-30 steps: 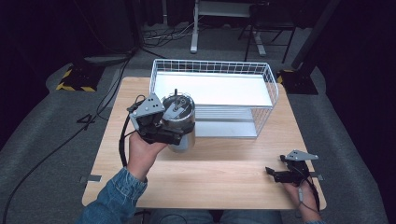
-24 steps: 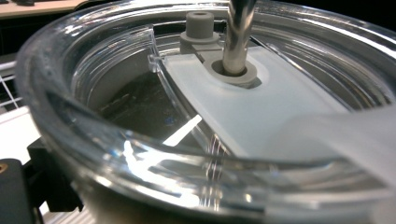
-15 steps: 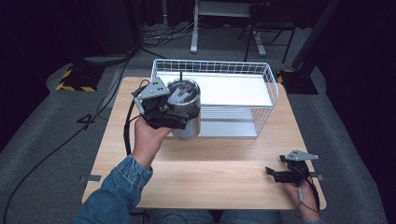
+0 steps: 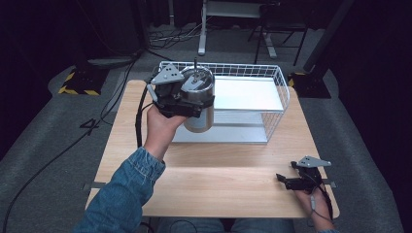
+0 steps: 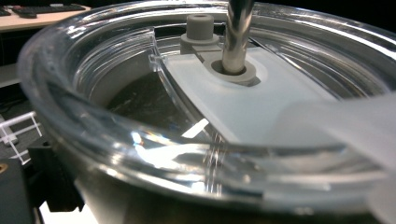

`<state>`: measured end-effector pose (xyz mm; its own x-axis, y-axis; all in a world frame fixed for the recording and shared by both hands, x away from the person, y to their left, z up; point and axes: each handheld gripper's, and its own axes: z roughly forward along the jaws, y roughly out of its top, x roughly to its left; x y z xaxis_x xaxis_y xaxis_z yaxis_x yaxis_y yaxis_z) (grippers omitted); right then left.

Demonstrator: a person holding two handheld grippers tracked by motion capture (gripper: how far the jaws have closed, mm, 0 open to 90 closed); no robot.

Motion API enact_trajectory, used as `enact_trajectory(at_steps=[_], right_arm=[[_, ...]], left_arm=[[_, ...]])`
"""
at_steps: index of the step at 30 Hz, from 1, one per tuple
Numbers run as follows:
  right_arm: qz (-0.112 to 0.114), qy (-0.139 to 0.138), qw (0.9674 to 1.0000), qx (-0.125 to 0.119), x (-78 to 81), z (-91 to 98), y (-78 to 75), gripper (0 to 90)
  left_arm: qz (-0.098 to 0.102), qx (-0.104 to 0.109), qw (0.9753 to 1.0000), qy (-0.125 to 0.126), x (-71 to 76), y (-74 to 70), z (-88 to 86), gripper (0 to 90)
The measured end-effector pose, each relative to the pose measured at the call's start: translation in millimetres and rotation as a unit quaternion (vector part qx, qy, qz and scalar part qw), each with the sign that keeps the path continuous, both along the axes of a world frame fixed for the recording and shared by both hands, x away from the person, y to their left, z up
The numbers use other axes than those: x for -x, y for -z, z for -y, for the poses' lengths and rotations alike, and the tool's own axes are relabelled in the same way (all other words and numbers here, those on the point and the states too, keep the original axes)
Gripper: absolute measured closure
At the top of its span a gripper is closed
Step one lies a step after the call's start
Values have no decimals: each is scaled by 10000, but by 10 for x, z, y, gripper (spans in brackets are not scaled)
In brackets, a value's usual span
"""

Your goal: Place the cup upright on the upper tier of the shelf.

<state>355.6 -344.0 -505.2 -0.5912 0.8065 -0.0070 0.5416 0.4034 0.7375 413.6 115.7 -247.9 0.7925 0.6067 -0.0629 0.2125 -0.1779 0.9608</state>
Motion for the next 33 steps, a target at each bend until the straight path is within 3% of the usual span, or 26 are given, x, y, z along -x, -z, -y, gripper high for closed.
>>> enact_trajectory(at_steps=[15,23,33], right_arm=[[25,-56,10000,8,5,-1,-1,157],[49,-88,9999,11,12,-5,-2,162],[45,-89,9999,8,14,-6,-3,163]], left_arm=[[42,100,9999,-81,-268,-199,235,35],[118,64,9998,-170,-457,-250,402,35],[148,182,9990,-387,-715,-262,539,35]])
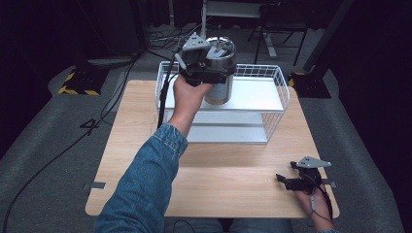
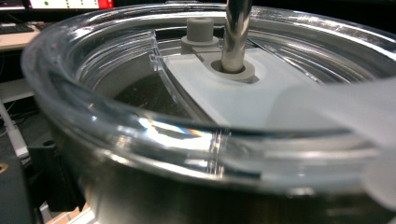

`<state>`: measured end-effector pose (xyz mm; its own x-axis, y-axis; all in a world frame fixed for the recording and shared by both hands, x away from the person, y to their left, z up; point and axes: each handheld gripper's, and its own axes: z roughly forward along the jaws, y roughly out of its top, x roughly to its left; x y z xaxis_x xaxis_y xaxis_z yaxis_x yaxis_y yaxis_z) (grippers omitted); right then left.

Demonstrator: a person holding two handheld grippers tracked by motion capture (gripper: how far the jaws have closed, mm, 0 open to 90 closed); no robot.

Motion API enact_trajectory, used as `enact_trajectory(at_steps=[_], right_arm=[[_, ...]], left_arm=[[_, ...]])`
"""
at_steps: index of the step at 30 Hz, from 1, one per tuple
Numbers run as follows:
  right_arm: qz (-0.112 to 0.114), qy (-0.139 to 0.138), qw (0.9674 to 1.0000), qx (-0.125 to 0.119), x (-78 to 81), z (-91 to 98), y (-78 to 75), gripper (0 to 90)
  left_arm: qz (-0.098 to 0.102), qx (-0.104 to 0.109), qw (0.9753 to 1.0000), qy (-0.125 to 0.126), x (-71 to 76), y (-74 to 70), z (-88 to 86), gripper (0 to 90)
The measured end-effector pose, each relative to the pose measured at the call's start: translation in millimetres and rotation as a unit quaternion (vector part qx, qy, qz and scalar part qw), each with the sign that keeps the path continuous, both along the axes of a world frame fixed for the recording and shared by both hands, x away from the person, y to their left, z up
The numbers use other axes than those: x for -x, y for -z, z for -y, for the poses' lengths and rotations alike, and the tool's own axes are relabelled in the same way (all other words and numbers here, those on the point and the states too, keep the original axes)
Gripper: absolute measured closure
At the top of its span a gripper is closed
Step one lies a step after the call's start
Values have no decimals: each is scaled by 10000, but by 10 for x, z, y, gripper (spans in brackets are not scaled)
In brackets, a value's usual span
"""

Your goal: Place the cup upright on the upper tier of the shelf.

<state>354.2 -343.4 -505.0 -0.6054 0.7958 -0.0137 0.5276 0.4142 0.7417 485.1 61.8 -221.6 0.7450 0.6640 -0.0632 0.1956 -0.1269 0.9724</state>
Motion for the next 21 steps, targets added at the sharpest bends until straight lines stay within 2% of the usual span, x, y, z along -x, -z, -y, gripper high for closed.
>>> enact_trajectory(at_steps=[4,9,14,21], right_arm=[[7,-15,10000,-2,1,0,0,165],[13,-37,10000,-10,1,-1,0,168],[10,-48,10000,-10,2,-2,0,168],[17,-51,10000,-8,1,-1,1,169]], left_arm=[[68,-28,9999,-130,-99,17,50,35],[4,77,9998,-196,-210,66,98,35],[50,-5,9993,-364,-316,112,158,35],[9,-83,9990,-444,-400,165,214,35]])
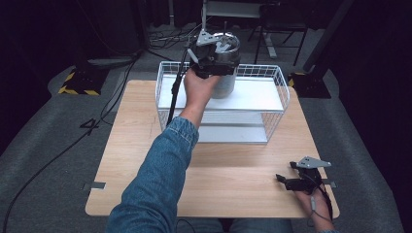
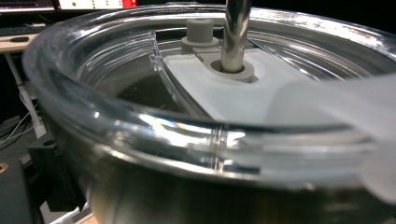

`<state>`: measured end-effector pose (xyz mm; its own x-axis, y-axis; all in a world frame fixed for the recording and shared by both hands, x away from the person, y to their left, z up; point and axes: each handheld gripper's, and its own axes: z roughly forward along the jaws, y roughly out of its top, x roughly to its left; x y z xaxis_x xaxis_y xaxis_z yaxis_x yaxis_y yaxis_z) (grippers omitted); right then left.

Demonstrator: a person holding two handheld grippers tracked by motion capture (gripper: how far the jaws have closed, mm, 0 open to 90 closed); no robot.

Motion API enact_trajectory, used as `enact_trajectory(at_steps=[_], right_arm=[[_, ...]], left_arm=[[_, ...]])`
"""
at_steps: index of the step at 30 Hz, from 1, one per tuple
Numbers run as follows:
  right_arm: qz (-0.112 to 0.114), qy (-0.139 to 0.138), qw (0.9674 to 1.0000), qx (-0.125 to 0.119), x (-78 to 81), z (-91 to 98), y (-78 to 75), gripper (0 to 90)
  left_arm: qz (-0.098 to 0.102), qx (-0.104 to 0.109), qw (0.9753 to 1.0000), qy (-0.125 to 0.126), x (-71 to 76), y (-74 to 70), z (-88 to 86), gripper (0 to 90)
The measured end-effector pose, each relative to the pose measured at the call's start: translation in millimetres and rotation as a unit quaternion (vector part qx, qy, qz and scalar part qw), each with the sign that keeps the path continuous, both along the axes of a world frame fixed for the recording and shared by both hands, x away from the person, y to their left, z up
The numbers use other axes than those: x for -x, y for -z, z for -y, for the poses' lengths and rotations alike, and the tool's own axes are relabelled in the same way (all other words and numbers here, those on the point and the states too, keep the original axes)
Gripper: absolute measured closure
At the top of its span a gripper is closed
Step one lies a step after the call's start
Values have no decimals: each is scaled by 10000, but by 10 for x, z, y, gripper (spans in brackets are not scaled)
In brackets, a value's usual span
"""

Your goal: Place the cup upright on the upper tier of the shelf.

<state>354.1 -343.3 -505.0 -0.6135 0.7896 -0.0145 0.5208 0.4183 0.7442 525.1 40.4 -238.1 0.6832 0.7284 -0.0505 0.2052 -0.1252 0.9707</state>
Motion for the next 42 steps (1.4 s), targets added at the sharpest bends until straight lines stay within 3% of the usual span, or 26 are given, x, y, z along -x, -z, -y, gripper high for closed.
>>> enact_trajectory(at_steps=[12,19,25,42], right_arm=[[0,-3,10000,-1,0,0,0,169],[3,-2,10000,0,1,-1,0,169],[3,0,10000,1,1,-1,0,169],[8,-2,10000,6,2,-1,0,170]], left_arm=[[-163,2,9998,-87,-82,100,58,35],[-203,-132,9997,-41,-79,121,98,35],[-116,-279,9995,-24,-53,127,147,35],[-137,-268,9995,-39,-54,131,151,31]])
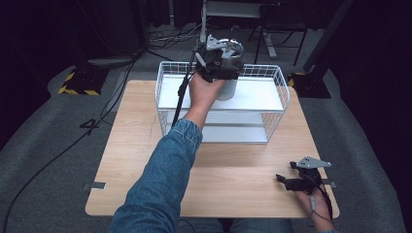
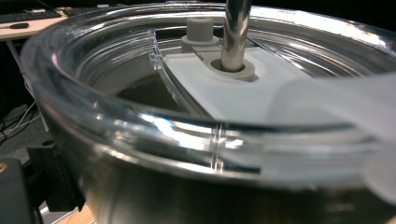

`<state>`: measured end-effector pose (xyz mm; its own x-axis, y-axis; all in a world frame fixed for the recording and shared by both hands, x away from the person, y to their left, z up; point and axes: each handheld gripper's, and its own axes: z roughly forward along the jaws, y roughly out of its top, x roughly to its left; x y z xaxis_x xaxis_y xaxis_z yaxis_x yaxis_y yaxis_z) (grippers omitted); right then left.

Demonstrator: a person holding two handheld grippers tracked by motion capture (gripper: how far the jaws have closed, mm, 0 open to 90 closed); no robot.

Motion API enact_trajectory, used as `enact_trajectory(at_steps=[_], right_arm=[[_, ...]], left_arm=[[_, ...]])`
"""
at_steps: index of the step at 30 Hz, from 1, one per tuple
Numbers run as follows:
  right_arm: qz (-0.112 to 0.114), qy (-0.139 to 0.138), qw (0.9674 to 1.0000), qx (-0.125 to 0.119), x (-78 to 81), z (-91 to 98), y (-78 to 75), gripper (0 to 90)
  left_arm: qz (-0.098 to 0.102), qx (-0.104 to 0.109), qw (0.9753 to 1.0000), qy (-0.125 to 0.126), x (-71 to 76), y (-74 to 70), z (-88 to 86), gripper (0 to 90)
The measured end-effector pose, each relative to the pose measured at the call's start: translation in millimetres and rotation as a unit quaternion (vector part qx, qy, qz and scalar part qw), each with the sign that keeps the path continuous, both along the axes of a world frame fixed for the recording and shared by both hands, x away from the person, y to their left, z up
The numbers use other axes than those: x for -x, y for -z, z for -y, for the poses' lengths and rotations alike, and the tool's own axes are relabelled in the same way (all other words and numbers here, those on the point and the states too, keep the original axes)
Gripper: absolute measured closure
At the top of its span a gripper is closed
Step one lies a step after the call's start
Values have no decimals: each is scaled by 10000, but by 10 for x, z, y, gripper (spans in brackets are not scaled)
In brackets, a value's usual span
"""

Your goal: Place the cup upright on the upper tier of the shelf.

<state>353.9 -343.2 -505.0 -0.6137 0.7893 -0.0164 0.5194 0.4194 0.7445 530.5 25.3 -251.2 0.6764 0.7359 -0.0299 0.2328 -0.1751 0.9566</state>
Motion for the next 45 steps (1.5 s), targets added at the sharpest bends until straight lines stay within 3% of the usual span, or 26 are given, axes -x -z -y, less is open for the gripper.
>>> enact_trajectory(at_steps=[4,12,27,45], right_arm=[[-4,2,10000,-4,0,0,0,169],[-23,2,10000,-13,-3,2,0,169],[-65,-58,10000,-13,-8,3,1,160],[-88,-49,9999,-29,-11,2,1,156]], left_arm=[[-25,48,10000,-35,4,2,-7,1],[148,56,9998,-141,77,17,-38,0],[119,213,9996,-131,291,-38,-235,0],[382,362,9986,74,948,-147,-653,0]])
